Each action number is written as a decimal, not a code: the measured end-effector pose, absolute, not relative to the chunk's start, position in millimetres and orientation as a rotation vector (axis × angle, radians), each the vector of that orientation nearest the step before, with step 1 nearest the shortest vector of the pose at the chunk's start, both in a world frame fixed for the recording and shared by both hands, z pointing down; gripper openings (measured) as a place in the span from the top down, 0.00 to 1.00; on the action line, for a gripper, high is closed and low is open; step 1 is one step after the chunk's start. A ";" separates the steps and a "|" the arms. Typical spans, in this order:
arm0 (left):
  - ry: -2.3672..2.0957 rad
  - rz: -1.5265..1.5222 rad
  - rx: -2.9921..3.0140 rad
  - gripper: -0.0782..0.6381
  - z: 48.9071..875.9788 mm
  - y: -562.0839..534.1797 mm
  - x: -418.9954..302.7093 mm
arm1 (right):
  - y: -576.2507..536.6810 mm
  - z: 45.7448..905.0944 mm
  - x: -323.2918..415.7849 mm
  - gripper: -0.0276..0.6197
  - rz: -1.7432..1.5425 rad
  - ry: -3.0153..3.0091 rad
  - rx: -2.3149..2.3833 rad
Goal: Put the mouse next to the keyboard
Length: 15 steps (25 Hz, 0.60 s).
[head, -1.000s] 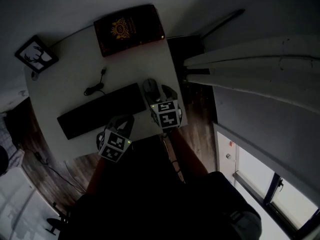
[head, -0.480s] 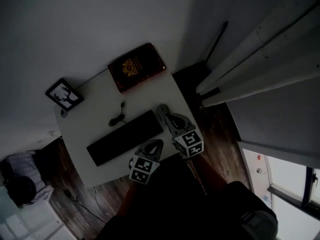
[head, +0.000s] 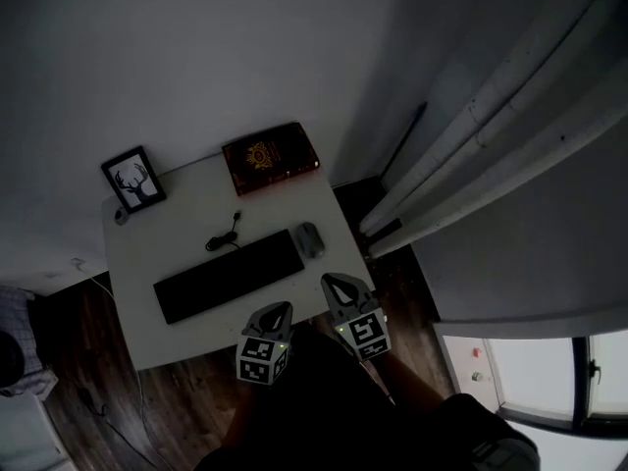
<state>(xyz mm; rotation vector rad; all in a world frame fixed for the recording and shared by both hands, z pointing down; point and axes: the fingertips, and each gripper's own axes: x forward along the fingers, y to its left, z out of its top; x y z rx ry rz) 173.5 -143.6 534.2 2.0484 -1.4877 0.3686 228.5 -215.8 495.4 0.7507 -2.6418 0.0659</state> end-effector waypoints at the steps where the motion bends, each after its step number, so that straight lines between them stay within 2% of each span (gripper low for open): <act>1: -1.505 0.347 2.036 0.89 533.9 -140.3 173.6 | -207.9 495.0 234.0 0.93 0.061 -2.632 0.748; 15: -1.687 0.368 2.082 0.89 513.6 -142.3 237.3 | -182.4 484.0 295.9 0.93 0.011 -2.731 0.616</act>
